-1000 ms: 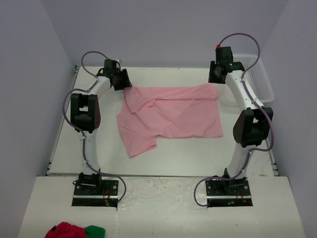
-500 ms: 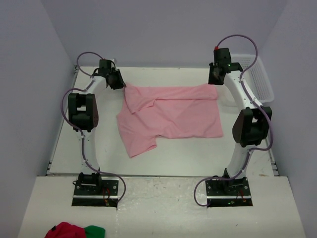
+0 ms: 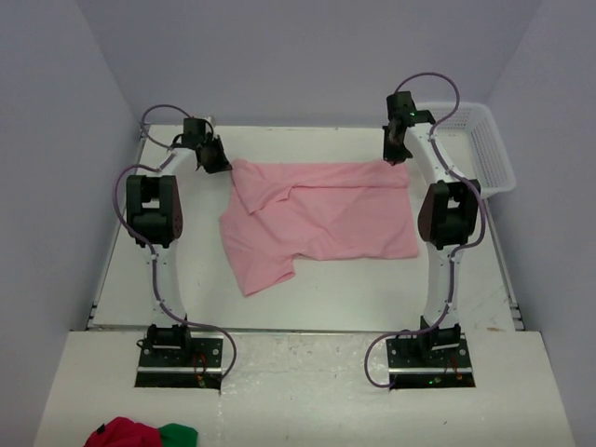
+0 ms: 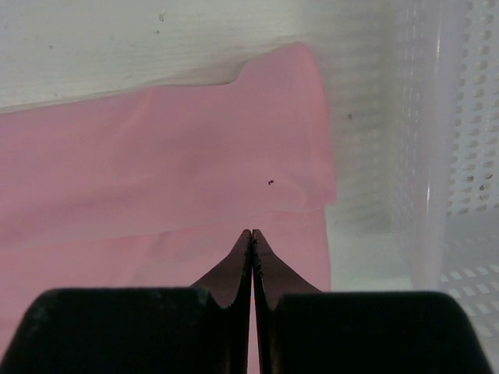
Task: Fold and stack the t-shirts
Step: Fold the flattened tshirt in 1/3 of the way
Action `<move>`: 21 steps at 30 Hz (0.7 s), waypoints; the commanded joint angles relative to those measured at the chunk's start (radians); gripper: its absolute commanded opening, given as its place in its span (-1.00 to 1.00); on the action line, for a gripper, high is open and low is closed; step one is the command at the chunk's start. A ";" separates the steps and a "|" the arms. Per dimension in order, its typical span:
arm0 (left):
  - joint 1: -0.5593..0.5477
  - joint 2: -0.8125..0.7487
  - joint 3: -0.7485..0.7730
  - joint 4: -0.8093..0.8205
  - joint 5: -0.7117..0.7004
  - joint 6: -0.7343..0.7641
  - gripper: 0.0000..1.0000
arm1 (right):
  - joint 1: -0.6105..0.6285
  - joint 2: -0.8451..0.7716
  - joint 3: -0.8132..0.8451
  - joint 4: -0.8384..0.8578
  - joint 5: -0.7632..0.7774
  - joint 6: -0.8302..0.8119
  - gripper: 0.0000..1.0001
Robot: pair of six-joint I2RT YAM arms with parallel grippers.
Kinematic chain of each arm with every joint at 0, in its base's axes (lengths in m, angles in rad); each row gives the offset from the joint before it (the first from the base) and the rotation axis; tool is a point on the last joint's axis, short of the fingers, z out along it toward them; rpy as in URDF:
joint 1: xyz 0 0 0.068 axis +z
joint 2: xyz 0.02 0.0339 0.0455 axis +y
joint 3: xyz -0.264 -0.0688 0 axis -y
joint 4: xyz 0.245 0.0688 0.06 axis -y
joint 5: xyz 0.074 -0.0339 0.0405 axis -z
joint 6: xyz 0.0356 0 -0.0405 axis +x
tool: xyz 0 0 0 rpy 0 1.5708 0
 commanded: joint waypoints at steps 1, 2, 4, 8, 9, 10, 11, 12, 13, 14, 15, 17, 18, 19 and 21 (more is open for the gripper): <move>0.056 -0.035 -0.039 0.039 -0.008 0.028 -1.00 | -0.003 0.027 0.079 -0.027 0.024 -0.008 -1.00; 0.064 -0.038 -0.047 0.039 -0.019 0.031 -1.00 | -0.008 0.034 0.083 -0.028 0.025 -0.007 -1.00; 0.087 -0.054 -0.053 0.023 -0.037 0.028 -1.00 | -0.013 0.044 0.090 -0.027 0.014 -0.018 -1.00; 0.118 -0.094 -0.097 0.049 -0.062 0.022 -1.00 | -0.029 0.081 0.101 -0.028 0.020 -0.024 -1.00; 0.118 -0.095 -0.096 0.047 -0.062 0.022 -1.00 | -0.031 0.084 0.101 -0.028 0.024 -0.025 -1.00; 0.121 -0.094 -0.093 0.046 -0.053 0.025 -1.00 | -0.034 0.086 0.099 -0.028 0.024 -0.027 -1.00; 0.121 -0.095 -0.087 0.043 -0.053 0.025 -1.00 | -0.034 0.090 0.098 -0.027 0.024 -0.031 -1.00; 0.121 -0.103 -0.088 0.047 -0.051 0.020 -1.00 | -0.036 0.092 0.096 -0.025 0.028 -0.034 -1.00; 0.121 -0.112 -0.094 0.055 -0.031 0.017 -1.00 | -0.036 0.092 0.095 -0.024 0.037 -0.034 -1.00; 0.121 -0.124 -0.116 0.070 -0.017 0.013 -1.00 | -0.037 0.090 0.086 -0.014 0.042 -0.036 -1.00; 0.118 -0.156 -0.134 0.111 0.025 -0.003 -1.00 | -0.039 0.084 0.080 -0.008 0.045 -0.036 -1.00; 0.118 -0.193 -0.185 0.163 0.079 -0.018 -1.00 | -0.046 0.078 0.076 0.006 0.050 -0.028 -1.00; 0.110 -0.228 -0.197 0.196 0.092 -0.029 -1.00 | -0.049 0.075 0.081 0.007 0.033 -0.024 -1.00; 0.107 -0.244 -0.211 0.208 0.131 -0.035 -0.85 | -0.055 0.077 0.086 0.006 0.024 -0.022 -1.00; 0.087 -0.273 -0.209 0.227 0.156 -0.046 -0.64 | -0.062 0.086 0.103 0.000 -0.002 -0.024 -1.00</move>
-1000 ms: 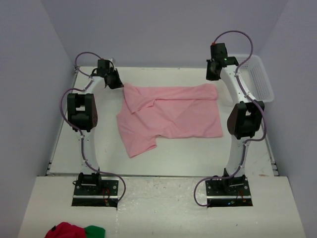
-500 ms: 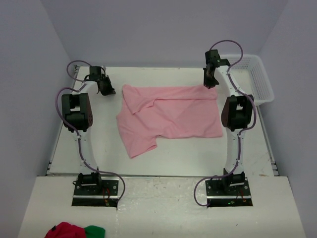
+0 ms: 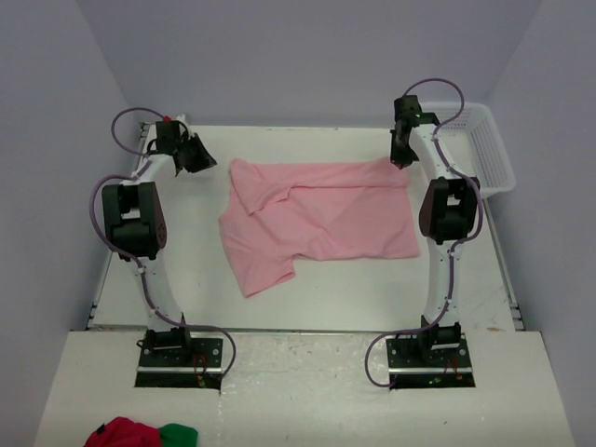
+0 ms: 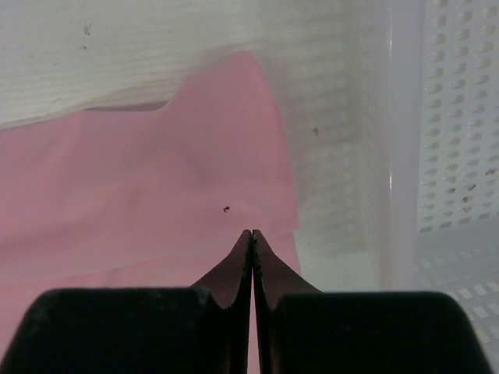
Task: Fold and stack the t-shirts
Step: Fold the flattened tshirt in 1/3 of the way
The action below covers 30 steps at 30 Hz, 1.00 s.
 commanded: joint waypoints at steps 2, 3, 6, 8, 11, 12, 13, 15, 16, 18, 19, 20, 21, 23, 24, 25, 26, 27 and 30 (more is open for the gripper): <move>-0.041 -0.116 0.013 0.123 0.139 -0.030 -0.63 | -0.015 0.000 0.061 -0.003 -0.032 -0.005 -1.00; -0.059 -0.111 0.021 0.127 0.153 -0.038 -0.63 | -0.014 0.002 0.061 -0.009 -0.038 -0.002 -1.00; -0.095 -0.079 0.052 0.135 0.192 -0.052 -0.77 | -0.015 0.000 0.039 -0.011 -0.051 0.011 -1.00; -0.135 -0.062 0.066 0.135 0.187 -0.055 -0.98 | -0.015 -0.019 0.003 0.006 -0.066 0.014 -1.00; -0.151 -0.008 0.076 0.146 0.181 -0.058 -1.00 | -0.015 -0.048 -0.030 0.017 -0.072 0.015 -1.00; -0.152 0.002 0.079 0.147 0.181 -0.063 -1.00 | -0.014 -0.056 -0.037 0.018 -0.072 0.017 -1.00; -0.155 0.016 0.081 0.150 0.189 -0.069 -1.00 | -0.014 -0.064 -0.044 0.020 -0.072 0.017 -1.00; -0.158 0.048 0.078 0.160 0.183 -0.076 -1.00 | -0.014 -0.082 -0.062 0.027 -0.066 0.015 -1.00; -0.159 0.061 0.079 0.158 0.175 -0.076 -1.00 | -0.014 -0.088 -0.064 0.027 -0.063 0.014 -1.00; -0.159 0.090 0.078 0.137 0.160 -0.069 -1.00 | -0.014 -0.099 -0.068 0.026 -0.057 0.011 -1.00; -0.161 0.098 0.076 0.126 0.129 -0.063 -1.00 | -0.014 -0.102 -0.070 0.026 -0.054 0.011 -1.00; -0.161 0.102 0.075 0.111 0.117 -0.055 -1.00 | -0.014 -0.108 -0.076 0.030 -0.051 0.009 -1.00; -0.161 0.111 0.072 0.097 0.100 -0.043 -1.00 | -0.014 -0.113 -0.077 0.032 -0.054 0.008 -1.00; -0.161 0.121 0.069 0.062 0.055 -0.027 -1.00 | -0.014 -0.115 -0.076 0.034 -0.054 0.009 -1.00; -0.161 0.124 0.067 0.048 0.022 -0.017 -1.00 | -0.014 -0.110 -0.073 0.032 -0.052 0.009 -1.00; -0.161 0.125 0.067 0.033 0.003 -0.011 -1.00 | -0.014 -0.107 -0.070 0.029 -0.051 0.009 -1.00; -0.161 0.125 0.064 0.011 -0.023 0.005 -1.00 | -0.015 -0.098 -0.059 0.026 -0.049 0.009 -1.00; -0.159 0.125 0.064 -0.003 -0.041 0.012 -1.00 | -0.015 -0.092 -0.053 0.021 -0.048 0.009 -1.00; -0.149 0.113 0.055 -0.043 -0.115 0.029 -1.00 | -0.014 -0.076 -0.030 0.012 -0.052 0.015 -1.00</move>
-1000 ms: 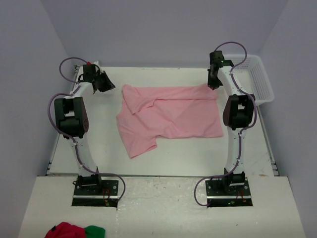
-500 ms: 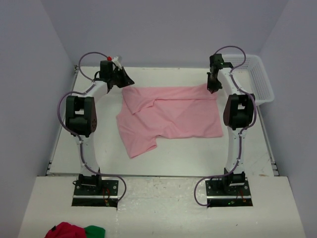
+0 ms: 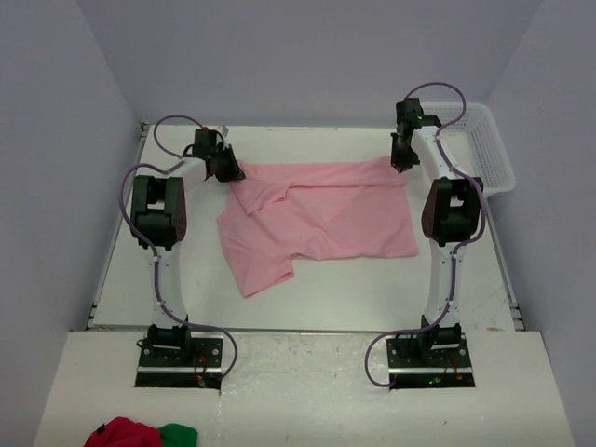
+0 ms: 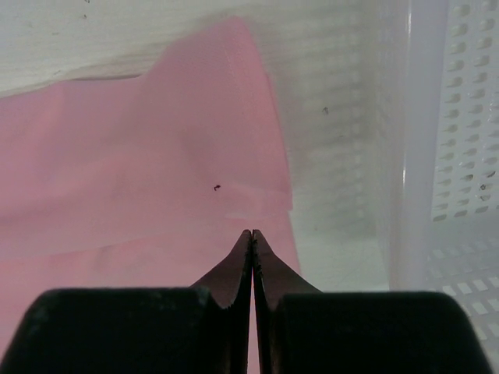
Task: Fold and stack the t-shirts
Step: Fold the flattened tshirt in 1/3 of the way
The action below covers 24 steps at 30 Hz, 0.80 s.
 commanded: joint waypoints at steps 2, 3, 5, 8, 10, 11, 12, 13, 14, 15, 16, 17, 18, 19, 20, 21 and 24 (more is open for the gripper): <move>0.035 -0.038 -0.011 -0.084 -0.137 0.053 -1.00 | -0.003 -0.024 0.072 -0.011 -0.015 0.008 -1.00; 0.051 -0.050 -0.034 -0.081 -0.139 0.053 -1.00 | -0.003 -0.014 0.092 -0.018 -0.027 0.010 -1.00; 0.060 -0.063 -0.060 -0.083 -0.154 0.053 -1.00 | -0.004 -0.004 0.109 -0.025 -0.041 0.010 -1.00; 0.069 -0.086 -0.082 -0.089 -0.171 0.060 -1.00 | -0.004 0.026 0.156 -0.048 -0.089 0.008 -1.00; 0.069 -0.101 -0.100 -0.089 -0.183 0.063 -1.00 | -0.003 0.039 0.169 -0.055 -0.121 0.008 -1.00; 0.084 -0.106 -0.103 -0.088 -0.186 0.068 -1.00 | -0.001 0.040 0.167 -0.058 -0.136 0.007 -1.00; 0.100 -0.115 -0.105 -0.084 -0.183 0.071 -1.00 | 0.000 0.048 0.164 -0.066 -0.181 -0.001 -1.00; 0.100 -0.119 -0.105 -0.078 -0.177 0.073 -1.00 | 0.000 0.054 0.166 -0.075 -0.220 -0.005 -1.00; 0.100 -0.124 -0.103 -0.074 -0.170 0.077 -1.00 | 0.003 0.057 0.163 -0.083 -0.241 -0.008 -1.00; 0.100 -0.129 -0.096 -0.069 -0.139 0.077 -1.00 | 0.011 0.055 0.137 -0.086 -0.247 -0.012 -1.00; 0.100 -0.142 -0.094 -0.045 -0.113 0.077 -1.00 | 0.017 0.051 0.114 -0.080 -0.244 -0.009 -1.00; 0.100 -0.150 -0.094 -0.031 -0.087 0.067 -1.00 | 0.023 0.031 0.088 -0.069 -0.233 -0.007 -1.00; 0.098 -0.155 -0.086 -0.020 -0.030 0.060 -1.00 | 0.032 0.019 0.060 -0.057 -0.238 -0.005 -1.00; 0.095 -0.168 -0.083 0.004 0.000 0.053 -1.00 | 0.035 0.010 0.011 -0.040 -0.248 0.004 -1.00; 0.091 -0.176 -0.074 0.018 0.052 0.042 -1.00 | 0.040 -0.010 -0.009 -0.034 -0.253 0.011 -1.00; 0.080 -0.190 -0.070 0.035 0.071 0.039 -1.00 | 0.043 -0.021 -0.052 -0.020 -0.250 0.027 -1.00; 0.023 -0.214 -0.043 0.063 0.138 0.040 -1.00 | 0.055 -0.055 -0.125 -0.008 -0.253 0.037 -1.00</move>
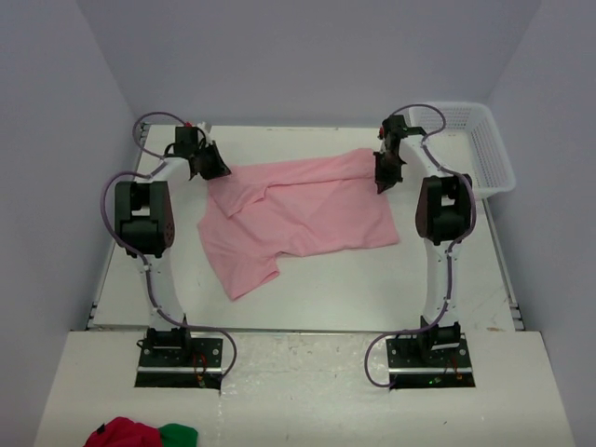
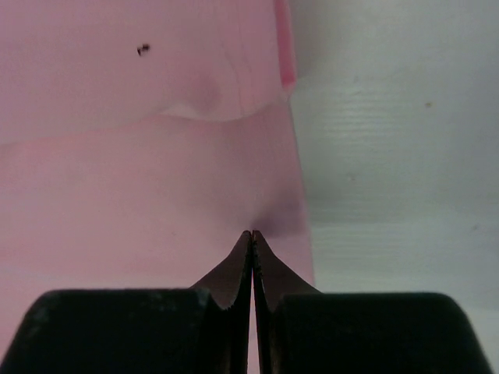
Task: Fold and stack the t-shirts
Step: Fold the flattened tshirt in 1/3 of the way
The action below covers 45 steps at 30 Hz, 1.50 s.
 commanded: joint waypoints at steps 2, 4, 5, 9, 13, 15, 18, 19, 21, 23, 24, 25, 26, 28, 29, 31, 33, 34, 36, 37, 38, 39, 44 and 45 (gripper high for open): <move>-0.080 -0.097 0.054 0.093 0.176 -0.013 -0.97 | 0.025 -0.098 -0.067 0.005 -0.034 0.030 -1.00; -0.124 -0.081 0.070 0.117 0.222 -0.026 -0.93 | 0.033 -0.092 -0.071 -0.033 -0.025 0.036 -1.00; -0.140 -0.069 0.092 0.116 0.244 -0.031 -0.92 | 0.037 -0.092 -0.073 -0.043 -0.023 0.037 -1.00; -0.232 0.012 0.145 0.100 0.259 -0.045 -0.92 | 0.049 -0.106 -0.142 -0.054 -0.012 0.063 -1.00; -0.265 0.055 0.153 0.088 0.238 -0.051 -0.93 | 0.062 -0.165 -0.254 -0.025 -0.003 0.095 -1.00; -0.267 0.055 0.143 0.080 0.226 -0.050 -0.93 | 0.068 -0.196 -0.330 0.000 0.002 0.106 -1.00; -0.267 0.029 0.120 0.070 0.201 -0.037 -0.93 | 0.077 -0.250 -0.408 0.015 -0.001 0.140 -1.00; -0.267 0.022 0.113 0.070 0.199 -0.036 -0.93 | 0.079 -0.261 -0.425 0.017 -0.005 0.145 -1.00; -0.267 -0.001 0.102 0.070 0.201 -0.033 -0.93 | 0.091 -0.282 -0.470 0.017 0.011 0.157 -1.00; -0.267 -0.017 0.090 0.070 0.196 -0.033 -0.93 | 0.100 -0.296 -0.501 0.020 0.018 0.166 -1.00; -0.269 -0.029 0.085 0.070 0.202 -0.033 -0.93 | 0.108 -0.314 -0.539 0.031 0.017 0.174 -1.00; -0.269 -0.035 0.085 0.070 0.203 -0.033 -0.93 | 0.108 -0.325 -0.560 0.035 0.018 0.178 -1.00; -0.269 -0.041 0.079 0.071 0.206 -0.034 -0.93 | 0.117 -0.339 -0.580 0.043 0.020 0.183 -1.00; -0.272 -0.058 0.064 0.077 0.204 -0.037 -0.94 | 0.128 -0.379 -0.642 0.063 0.022 0.198 -1.00; -0.276 -0.061 0.059 0.080 0.209 -0.037 -0.93 | 0.140 -0.393 -0.657 0.071 0.023 0.204 -1.00; -0.282 -0.063 0.059 0.086 0.213 -0.034 -0.93 | 0.157 -0.440 -0.693 0.095 0.049 0.215 -1.00; -0.296 -0.048 0.068 0.088 0.233 -0.030 -0.94 | 0.169 -0.477 -0.693 0.120 0.089 0.220 -1.00; -0.301 -0.040 0.079 0.088 0.241 -0.022 -0.94 | 0.175 -0.513 -0.686 0.129 0.119 0.218 -1.00; -0.312 -0.016 0.086 0.088 0.249 -0.019 -0.94 | 0.174 -0.538 -0.642 0.140 0.140 0.221 -0.79; -0.315 -0.006 0.093 0.088 0.247 -0.019 -0.94 | 0.174 -0.544 -0.618 0.138 0.164 0.221 -0.67; -0.321 0.018 0.099 0.087 0.247 -0.017 -0.93 | 0.171 -0.540 -0.558 0.137 0.169 0.215 -0.56; -0.322 0.035 0.105 0.083 0.247 -0.014 -0.94 | 0.168 -0.528 -0.520 0.114 0.169 0.205 -0.40; -0.319 0.115 0.163 0.012 0.138 0.015 -0.96 | 0.097 -0.338 -0.203 -0.019 0.144 0.177 -0.24; -0.318 0.126 0.180 0.005 0.131 0.024 -0.97 | 0.077 -0.310 -0.165 -0.030 0.137 0.166 -0.23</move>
